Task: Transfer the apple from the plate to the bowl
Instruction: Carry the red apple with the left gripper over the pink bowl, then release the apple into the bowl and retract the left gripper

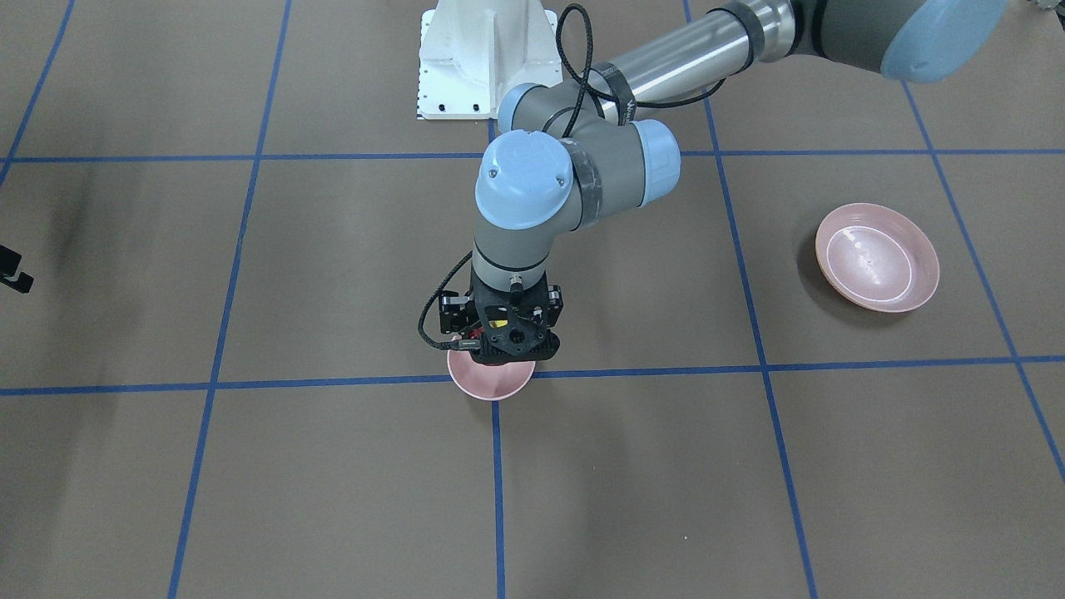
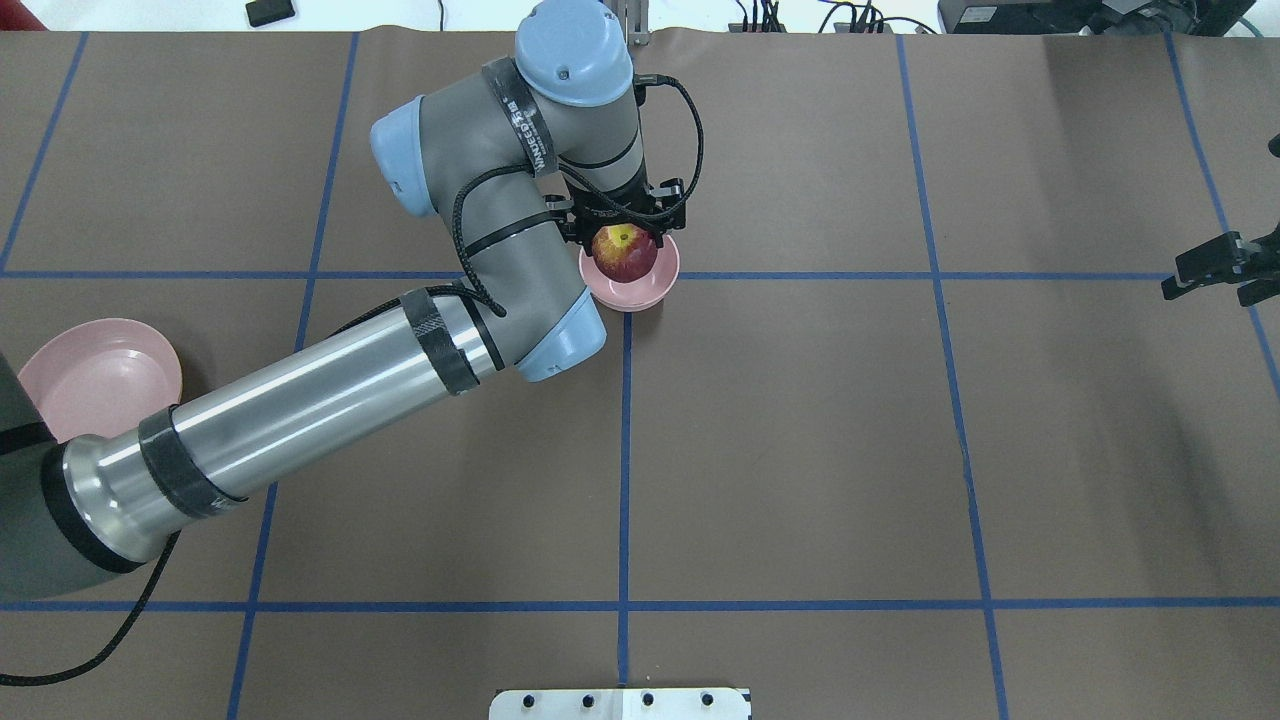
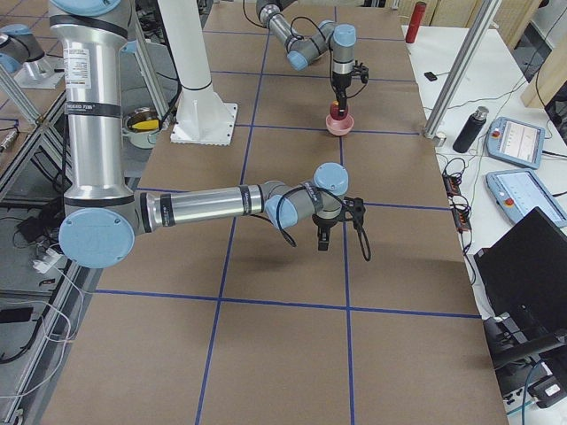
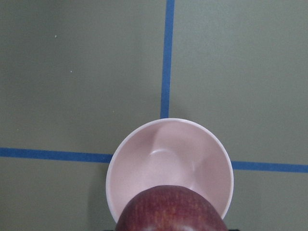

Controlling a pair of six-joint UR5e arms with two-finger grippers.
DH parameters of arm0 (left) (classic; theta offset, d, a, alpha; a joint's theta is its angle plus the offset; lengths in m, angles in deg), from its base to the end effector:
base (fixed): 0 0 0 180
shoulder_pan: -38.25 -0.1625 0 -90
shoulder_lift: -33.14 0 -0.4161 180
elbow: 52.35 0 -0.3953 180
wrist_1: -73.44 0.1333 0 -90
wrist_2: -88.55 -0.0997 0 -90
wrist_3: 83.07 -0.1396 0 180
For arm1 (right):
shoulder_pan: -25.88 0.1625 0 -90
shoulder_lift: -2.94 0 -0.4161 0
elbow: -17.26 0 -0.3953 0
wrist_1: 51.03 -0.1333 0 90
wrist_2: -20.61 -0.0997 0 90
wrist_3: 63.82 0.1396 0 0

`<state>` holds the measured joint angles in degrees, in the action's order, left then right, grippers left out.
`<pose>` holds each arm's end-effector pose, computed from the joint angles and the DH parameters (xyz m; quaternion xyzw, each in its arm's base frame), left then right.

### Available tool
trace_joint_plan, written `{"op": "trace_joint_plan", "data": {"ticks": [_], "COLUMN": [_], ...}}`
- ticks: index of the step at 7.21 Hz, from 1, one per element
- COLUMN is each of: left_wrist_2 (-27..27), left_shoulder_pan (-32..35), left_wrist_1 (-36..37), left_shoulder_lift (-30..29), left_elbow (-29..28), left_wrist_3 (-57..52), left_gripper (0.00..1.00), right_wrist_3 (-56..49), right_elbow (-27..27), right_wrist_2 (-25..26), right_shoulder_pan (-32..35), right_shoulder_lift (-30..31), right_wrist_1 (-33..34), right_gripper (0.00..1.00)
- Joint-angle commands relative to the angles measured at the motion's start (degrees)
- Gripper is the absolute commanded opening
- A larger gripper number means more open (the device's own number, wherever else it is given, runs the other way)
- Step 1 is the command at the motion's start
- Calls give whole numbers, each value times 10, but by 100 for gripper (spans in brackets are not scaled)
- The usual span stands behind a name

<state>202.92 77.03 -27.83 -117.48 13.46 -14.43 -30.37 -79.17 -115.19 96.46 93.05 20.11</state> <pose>0.6088 -0.5862 0.1437 0.0310 0.4388 -0.0510 0.8966 -0.1428 -0.5050 0.5807 0.0107 -0.4294 0.0256 0.9027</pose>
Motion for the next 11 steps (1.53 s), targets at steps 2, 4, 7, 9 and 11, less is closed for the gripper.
{"op": "trace_joint_plan", "data": {"ticks": [2,4,7,9,11], "left_wrist_2": [-11,-48,24,30,43], "left_shoulder_pan": [-13,-30,17,22,63], "left_wrist_1": [-58,-61,-11,15,83], "left_shoulder_lift": [-7,-6,25,214,372], "left_elbow": [-48,-42,47,281,463], "left_wrist_3": [-3,-3,-6,-48,-185], "left_gripper": [97,97,97,97,97], "right_wrist_3": [0,0,0,-7,-7], "right_elbow": [3,4,5,5,5], "right_wrist_2": [1,1,1,1,2], "right_shoulder_pan": [0,0,0,2,6], "right_shoulder_lift": [0,-2,-4,-4,-3], "right_wrist_1": [0,0,0,6,6], "right_gripper": [100,100,100,100,100]}}
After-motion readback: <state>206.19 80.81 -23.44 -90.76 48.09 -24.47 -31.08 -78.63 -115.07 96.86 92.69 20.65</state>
